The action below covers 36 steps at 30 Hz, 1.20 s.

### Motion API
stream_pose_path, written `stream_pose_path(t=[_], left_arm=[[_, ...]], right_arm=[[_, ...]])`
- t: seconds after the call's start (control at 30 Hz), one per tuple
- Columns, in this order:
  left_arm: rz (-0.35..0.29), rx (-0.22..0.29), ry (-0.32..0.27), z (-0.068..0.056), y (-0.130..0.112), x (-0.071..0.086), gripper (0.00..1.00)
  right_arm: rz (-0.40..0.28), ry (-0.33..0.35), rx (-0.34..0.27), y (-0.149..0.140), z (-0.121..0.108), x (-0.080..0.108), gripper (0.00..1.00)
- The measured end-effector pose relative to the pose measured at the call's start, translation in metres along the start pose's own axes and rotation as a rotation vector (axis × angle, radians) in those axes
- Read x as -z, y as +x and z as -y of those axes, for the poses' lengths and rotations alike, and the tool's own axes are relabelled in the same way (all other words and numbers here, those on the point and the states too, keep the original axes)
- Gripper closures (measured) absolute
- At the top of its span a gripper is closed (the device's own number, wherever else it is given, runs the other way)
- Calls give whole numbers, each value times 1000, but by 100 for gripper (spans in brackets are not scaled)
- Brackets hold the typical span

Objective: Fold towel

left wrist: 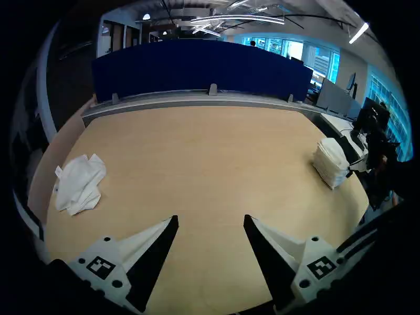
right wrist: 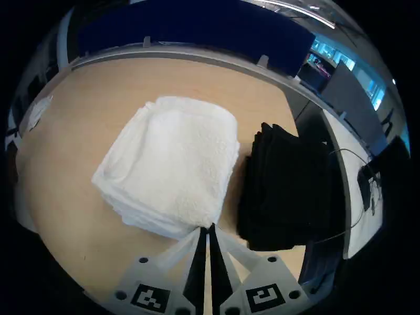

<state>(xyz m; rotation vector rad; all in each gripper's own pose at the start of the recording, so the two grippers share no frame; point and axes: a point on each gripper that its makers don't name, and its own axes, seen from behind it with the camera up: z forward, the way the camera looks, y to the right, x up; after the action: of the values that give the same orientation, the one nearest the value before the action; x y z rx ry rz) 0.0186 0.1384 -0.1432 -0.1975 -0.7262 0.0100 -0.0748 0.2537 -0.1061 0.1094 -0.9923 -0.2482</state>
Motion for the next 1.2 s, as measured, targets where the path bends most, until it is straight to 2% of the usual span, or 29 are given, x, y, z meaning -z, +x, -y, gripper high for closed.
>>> stream_pose_path(t=[0.3,0.5,0.57,0.63,0.7,0.87,0.97,1.2], left_arm=[[-1,-4,-2,0,0,-1,8],[-4,4,-3,1,1,0,8],[-5,4,-4,2,2,0,8],[-6,4,-4,2,2,1,8],[-7,3,-5,2,2,1,8],[-9,1,-10,1,3,3,8],[-12,1,-10,2,4,3,8],[-24,5,-11,6,6,4,8]], right_arm=[[-26,-16,-8,3,-1,3,92],[-50,-43,-2,3,-4,10,79],[-57,-49,-2,2,-5,13,71],[-63,-56,-4,2,-6,16,60],[-65,-66,-7,1,-8,19,43],[-69,-84,-12,-1,-10,25,25],[-83,-84,-18,2,-8,27,20],[-111,-74,-13,12,3,35,17]])
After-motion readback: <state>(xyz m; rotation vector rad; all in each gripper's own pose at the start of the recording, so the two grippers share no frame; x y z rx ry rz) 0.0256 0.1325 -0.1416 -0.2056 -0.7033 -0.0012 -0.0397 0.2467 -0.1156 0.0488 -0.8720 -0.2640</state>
